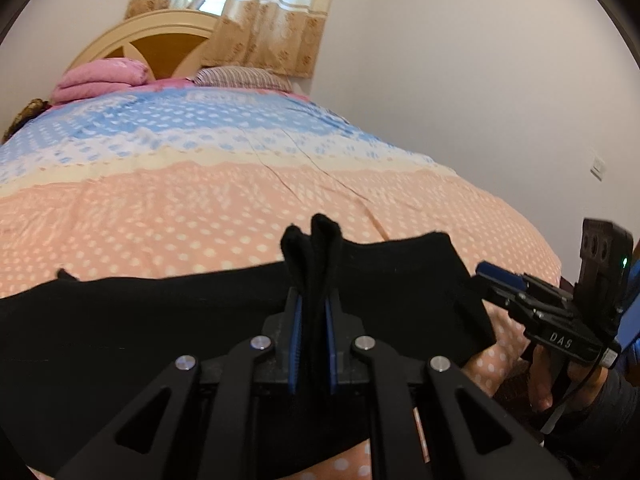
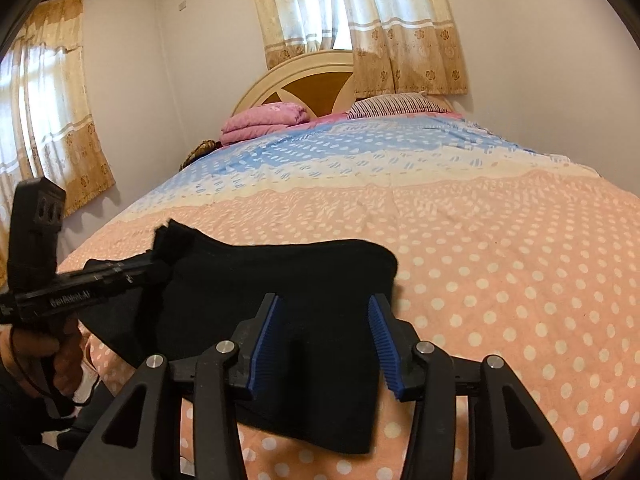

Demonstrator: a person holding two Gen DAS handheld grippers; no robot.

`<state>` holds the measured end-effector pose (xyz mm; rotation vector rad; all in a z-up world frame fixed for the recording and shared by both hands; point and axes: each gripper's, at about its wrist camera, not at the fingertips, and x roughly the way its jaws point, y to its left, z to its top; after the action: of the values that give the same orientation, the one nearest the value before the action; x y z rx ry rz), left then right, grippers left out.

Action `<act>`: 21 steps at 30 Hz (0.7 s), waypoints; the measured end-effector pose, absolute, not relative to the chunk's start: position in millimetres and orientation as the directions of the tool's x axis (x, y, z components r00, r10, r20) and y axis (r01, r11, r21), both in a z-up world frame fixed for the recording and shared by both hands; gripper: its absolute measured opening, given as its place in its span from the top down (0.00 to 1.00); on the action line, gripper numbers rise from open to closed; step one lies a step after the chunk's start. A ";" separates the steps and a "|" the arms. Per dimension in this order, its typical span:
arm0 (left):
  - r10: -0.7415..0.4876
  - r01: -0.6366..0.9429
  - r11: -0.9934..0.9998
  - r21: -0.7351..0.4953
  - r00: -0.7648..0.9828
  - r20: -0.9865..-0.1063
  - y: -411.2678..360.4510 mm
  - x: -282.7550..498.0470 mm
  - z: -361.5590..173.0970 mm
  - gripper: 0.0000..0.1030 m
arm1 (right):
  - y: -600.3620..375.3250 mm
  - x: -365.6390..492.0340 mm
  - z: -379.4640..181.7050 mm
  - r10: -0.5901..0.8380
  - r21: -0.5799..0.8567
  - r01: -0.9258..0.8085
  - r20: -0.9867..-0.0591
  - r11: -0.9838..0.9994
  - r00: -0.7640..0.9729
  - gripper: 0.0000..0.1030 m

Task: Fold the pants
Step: 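Lower the left gripper onto the folded pants edge and close it, then lift the edge with the left gripper, fold it over, and open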

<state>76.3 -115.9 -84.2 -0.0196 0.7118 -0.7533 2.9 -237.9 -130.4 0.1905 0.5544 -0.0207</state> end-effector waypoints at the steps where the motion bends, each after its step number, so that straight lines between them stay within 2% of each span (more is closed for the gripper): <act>1: -0.626 0.612 0.747 -0.260 0.518 -0.582 -112.6 76.2 -83.3 0.89 | -237.6 2.9 -131.1 0.033 0.173 0.070 -0.528 0.982 0.849 0.53; 21: -0.571 0.479 0.815 -0.327 0.562 -0.599 -56.1 95.4 -94.0 0.89 | -207.1 4.3 -139.9 0.067 0.121 -0.001 -0.548 0.993 0.834 0.53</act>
<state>95.4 -56.1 -94.0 -0.1323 0.7522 -0.6199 4.3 -207.1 -139.9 0.1172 0.5844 0.0358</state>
